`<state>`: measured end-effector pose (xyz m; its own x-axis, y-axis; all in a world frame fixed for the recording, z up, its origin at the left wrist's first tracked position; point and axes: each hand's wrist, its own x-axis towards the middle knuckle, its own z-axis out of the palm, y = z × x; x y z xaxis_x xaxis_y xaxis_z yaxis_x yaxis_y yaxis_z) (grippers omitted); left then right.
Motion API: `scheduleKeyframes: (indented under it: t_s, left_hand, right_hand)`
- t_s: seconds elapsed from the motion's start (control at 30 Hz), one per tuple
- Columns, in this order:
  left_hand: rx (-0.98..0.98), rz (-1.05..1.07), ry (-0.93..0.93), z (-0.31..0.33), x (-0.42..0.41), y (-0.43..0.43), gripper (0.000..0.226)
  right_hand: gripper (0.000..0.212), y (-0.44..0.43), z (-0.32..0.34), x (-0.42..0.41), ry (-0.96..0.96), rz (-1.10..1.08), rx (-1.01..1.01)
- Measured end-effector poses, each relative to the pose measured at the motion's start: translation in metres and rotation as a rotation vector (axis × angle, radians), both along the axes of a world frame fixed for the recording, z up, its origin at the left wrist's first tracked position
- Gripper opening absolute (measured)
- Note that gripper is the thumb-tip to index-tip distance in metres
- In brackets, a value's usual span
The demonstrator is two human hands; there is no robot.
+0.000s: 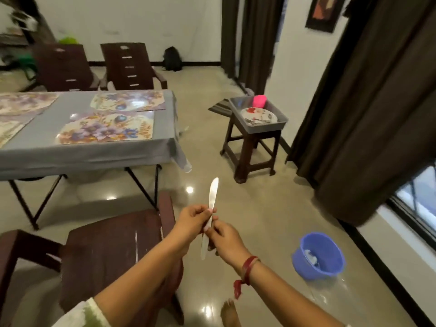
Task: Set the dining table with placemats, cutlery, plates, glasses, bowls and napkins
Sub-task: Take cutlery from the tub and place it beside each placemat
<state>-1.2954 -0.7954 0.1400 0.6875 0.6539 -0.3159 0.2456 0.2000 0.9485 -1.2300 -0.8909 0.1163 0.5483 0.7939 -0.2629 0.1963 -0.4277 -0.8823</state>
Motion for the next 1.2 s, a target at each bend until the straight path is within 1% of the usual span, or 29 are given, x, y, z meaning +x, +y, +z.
scheduleKeyframes:
  t_s: [0.13,0.23,0.33,0.53,0.63,0.7,0.8,0.87,0.97,1.03,1.1,1.2]
  left_hand:
    - [-0.004,0.139,-0.003,0.001,0.055,0.052,0.018]
    - [0.01,0.264,-0.049,0.011,0.091,0.1,0.018]
    - [0.033,0.369,-0.071,0.013,0.118,0.155,0.017]
    - [0.083,0.585,-0.042,0.008,0.167,0.272,0.018]
    - [0.117,0.668,-0.014,0.0,0.194,0.325,0.02]
    - [0.125,0.687,0.016,-0.006,0.211,0.363,0.02]
    - [0.144,0.734,0.055,-0.011,0.227,0.413,0.019]
    - [0.14,0.772,0.065,-0.017,0.233,0.443,0.02]
    - [0.123,0.773,0.11,-0.032,0.236,0.479,0.018]
    - [0.108,0.776,0.16,-0.044,0.236,0.501,0.018]
    - [0.118,0.735,0.226,-0.055,0.235,0.517,0.019]
    - [0.148,0.624,0.293,-0.069,0.233,0.543,0.02]
  right_hand:
    - [0.028,0.064,0.008,0.072,0.021,0.145,-0.033]
    - [0.023,0.122,0.022,0.118,0.018,0.241,-0.016]
    - [0.021,0.186,0.028,0.15,0.055,0.336,-0.006]
    - [0.022,0.32,0.025,0.204,0.15,0.504,0.043]
    - [0.023,0.381,0.017,0.234,0.142,0.577,0.015]
    - [0.025,0.423,0.014,0.253,0.16,0.625,-0.001]
    - [0.03,0.476,0.013,0.275,0.201,0.611,-0.026]
    - [0.027,0.511,0.008,0.288,0.219,0.56,-0.032]
    - [0.018,0.562,-0.002,0.302,0.341,0.394,-0.057]
    - [0.022,0.595,-0.007,0.304,0.431,0.346,-0.108]
    - [0.026,0.621,-0.011,0.304,0.473,0.36,-0.145]
    - [0.023,0.662,-0.021,0.299,0.431,0.345,-0.108]
